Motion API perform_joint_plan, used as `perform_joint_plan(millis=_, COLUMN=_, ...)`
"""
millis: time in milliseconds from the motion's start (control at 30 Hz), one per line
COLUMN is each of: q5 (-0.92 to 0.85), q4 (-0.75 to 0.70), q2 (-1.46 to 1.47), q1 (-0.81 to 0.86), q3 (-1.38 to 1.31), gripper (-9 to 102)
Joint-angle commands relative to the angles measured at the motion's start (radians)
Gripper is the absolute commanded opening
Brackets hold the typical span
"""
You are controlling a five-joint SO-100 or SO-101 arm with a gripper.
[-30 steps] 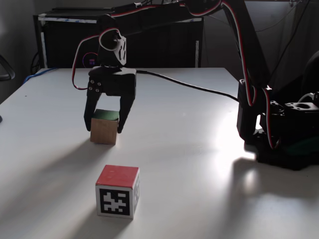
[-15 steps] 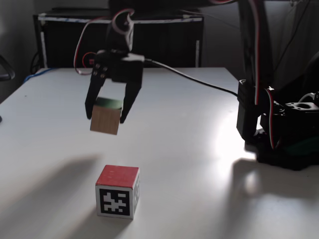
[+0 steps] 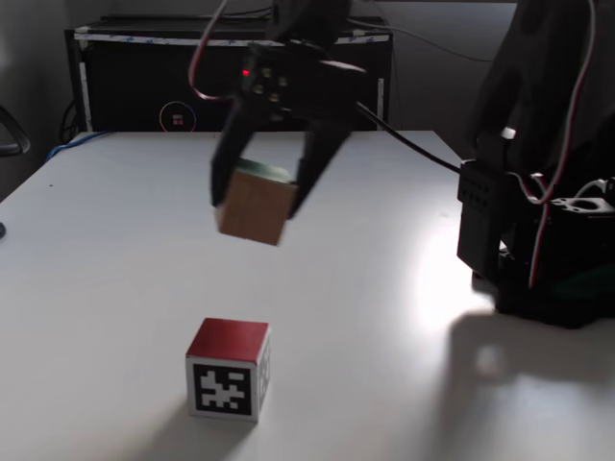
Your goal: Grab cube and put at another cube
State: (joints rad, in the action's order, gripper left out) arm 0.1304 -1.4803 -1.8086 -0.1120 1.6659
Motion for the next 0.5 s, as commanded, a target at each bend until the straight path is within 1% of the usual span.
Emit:
perform_joint_plan(millis=0, q5=0.037, q4=-0.028, q2=-0.035, q1=-0.066, q3=-0.077, gripper=19)
perform_joint_plan(millis=267, q5=0.126, q4=-0.120, q2=0.132, q1=-0.221, q3=-0.279, gripper=19)
perform_joint_plan(millis=467, q5=0.169, q4=-0.193, q2=0.313, q1=-0.288, q3=-0.480, gripper=19)
